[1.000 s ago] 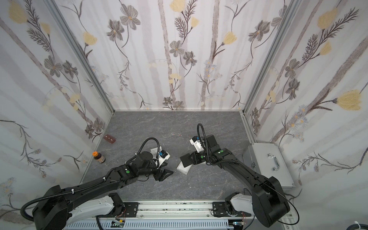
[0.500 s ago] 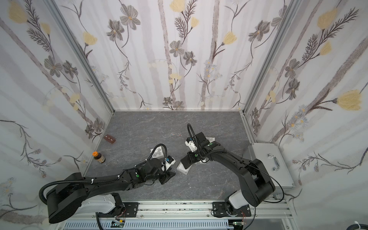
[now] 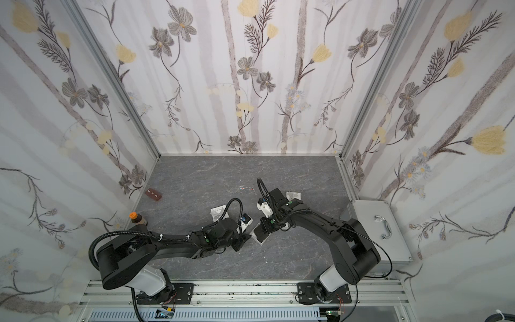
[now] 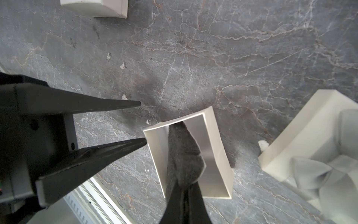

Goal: Take the necklace out of the lift-off lid jewelry box
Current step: Place the inner lining in the jewelry box.

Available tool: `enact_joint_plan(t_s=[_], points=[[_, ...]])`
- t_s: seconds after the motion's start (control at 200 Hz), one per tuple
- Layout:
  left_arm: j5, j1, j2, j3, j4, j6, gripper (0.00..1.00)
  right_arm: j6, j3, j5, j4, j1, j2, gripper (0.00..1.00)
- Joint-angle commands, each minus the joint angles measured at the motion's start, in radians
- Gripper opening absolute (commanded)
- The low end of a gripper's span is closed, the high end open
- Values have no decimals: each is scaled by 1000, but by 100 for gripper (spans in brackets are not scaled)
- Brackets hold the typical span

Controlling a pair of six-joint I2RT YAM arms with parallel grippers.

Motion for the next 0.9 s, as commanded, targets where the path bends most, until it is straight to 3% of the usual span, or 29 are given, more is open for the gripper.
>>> enact_joint_plan(t_s=[0.0,0.255,0.535,0.585,0.764,0.894], points=[[-61,2,20,25,17,10,38,-7,5,-8,24,2,14,0],[-61,2,43,44,20,-3,38,41,-20,-19,99,10,37,0],[-58,4,28,44,19,-6,38,97,-54,96,151,38,35,2],[-60,4,20,42,19,-9,38,103,-59,111,154,43,30,6],[-59,8,-42,19,28,-25,41,115,-53,198,124,55,-9,34],[-59,21,-103,-6,30,-33,42,118,-37,242,93,61,-35,36]])
